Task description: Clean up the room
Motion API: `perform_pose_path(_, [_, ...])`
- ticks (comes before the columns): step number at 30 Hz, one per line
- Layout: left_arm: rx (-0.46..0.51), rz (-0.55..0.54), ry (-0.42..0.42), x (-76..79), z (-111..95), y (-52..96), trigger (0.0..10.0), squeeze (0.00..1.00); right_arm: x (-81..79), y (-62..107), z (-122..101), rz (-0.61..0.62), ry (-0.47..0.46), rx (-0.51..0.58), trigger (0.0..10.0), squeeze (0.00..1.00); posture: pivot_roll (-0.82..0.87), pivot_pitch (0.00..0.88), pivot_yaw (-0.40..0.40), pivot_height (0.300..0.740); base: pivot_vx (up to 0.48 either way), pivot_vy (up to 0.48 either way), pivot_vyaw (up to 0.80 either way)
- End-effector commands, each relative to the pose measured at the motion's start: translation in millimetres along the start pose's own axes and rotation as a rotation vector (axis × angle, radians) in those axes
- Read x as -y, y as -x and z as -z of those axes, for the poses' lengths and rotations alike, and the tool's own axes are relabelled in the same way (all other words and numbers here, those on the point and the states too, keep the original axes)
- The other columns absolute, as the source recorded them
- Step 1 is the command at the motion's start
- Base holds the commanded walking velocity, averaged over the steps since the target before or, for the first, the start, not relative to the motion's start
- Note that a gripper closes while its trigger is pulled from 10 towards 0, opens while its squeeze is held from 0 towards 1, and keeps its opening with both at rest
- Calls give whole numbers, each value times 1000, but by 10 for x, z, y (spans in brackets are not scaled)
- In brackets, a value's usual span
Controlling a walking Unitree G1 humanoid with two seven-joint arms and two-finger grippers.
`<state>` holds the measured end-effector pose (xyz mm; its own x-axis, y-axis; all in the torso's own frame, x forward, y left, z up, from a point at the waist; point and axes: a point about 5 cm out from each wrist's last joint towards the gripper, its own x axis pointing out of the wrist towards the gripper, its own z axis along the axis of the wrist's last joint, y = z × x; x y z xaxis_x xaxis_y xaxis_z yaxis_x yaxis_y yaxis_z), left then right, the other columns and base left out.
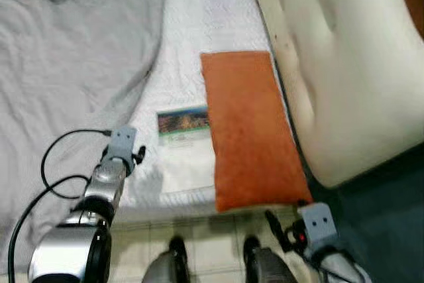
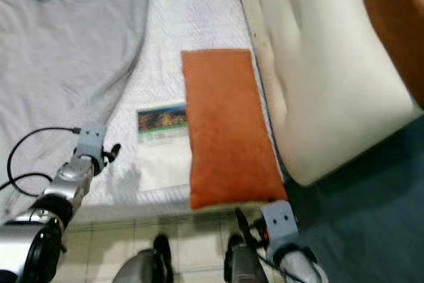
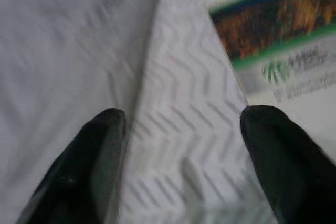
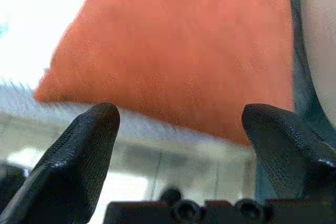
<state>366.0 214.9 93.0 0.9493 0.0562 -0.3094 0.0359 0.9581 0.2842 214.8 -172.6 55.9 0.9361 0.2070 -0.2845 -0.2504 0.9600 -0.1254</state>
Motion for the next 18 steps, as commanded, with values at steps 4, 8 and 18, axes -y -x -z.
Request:
perform_pose_path(4, [139, 122, -20, 284, 225, 176, 10000, 1000, 148, -171, -107, 84, -86, 78, 10000, 16, -103, 0, 63, 740, 0, 0, 0])
perform_pose_path(8, [300, 110, 41, 451, 176, 365, 10000, 1000, 269, -258, -272, 166, -120, 174, 10000, 16, -55, 0, 41, 740, 0, 0, 0])
perform_pose_path(18, [334, 223, 284, 966, 24, 543, 10000, 0, 305, -441, -377, 200, -156, 242, 10000, 8, -55, 0, 46, 740, 0, 0, 0])
